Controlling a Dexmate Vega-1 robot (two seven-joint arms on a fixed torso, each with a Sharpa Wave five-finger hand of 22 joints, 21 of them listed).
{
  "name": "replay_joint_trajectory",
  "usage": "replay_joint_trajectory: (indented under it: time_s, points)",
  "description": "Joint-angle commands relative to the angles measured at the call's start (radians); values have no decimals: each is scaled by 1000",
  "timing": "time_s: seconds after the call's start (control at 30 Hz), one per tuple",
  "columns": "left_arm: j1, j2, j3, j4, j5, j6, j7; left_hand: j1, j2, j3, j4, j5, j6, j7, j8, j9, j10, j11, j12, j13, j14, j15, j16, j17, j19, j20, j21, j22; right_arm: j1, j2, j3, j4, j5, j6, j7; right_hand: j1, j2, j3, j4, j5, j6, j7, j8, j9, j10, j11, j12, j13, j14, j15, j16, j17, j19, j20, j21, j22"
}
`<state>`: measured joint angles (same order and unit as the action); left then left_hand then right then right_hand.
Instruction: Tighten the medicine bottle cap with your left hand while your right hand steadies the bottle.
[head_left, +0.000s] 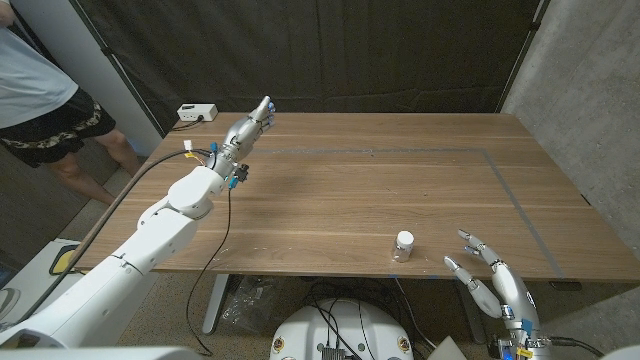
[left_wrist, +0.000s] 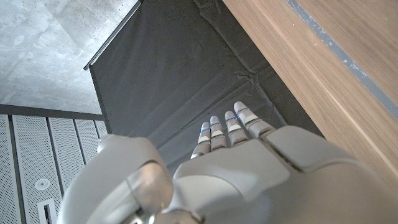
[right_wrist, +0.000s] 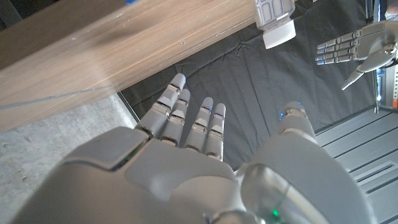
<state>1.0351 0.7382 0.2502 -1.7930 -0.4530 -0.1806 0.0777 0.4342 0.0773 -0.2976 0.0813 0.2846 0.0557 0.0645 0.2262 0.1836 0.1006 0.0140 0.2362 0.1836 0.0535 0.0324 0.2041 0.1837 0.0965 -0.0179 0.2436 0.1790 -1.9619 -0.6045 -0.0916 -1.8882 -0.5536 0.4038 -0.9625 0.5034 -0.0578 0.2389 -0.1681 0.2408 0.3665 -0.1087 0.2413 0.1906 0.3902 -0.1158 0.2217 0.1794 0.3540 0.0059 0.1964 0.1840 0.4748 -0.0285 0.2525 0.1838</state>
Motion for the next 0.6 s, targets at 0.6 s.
replay_joint_trajectory:
  time_s: [0.6]
  points:
    - [50,38,-59,-18,-20,-52,-30,11,5,3,-3,-3,17,-2,-3,3,9,-2,-8,6,-2,-7,-9,4,-23,9,-18,4,144,-70,-212,46,-128,-285,-122,21,-39,-9,22,21,-17,9,-19,2,23,5,-4,7,-133,10,-16,6,-179,10,-58,9]
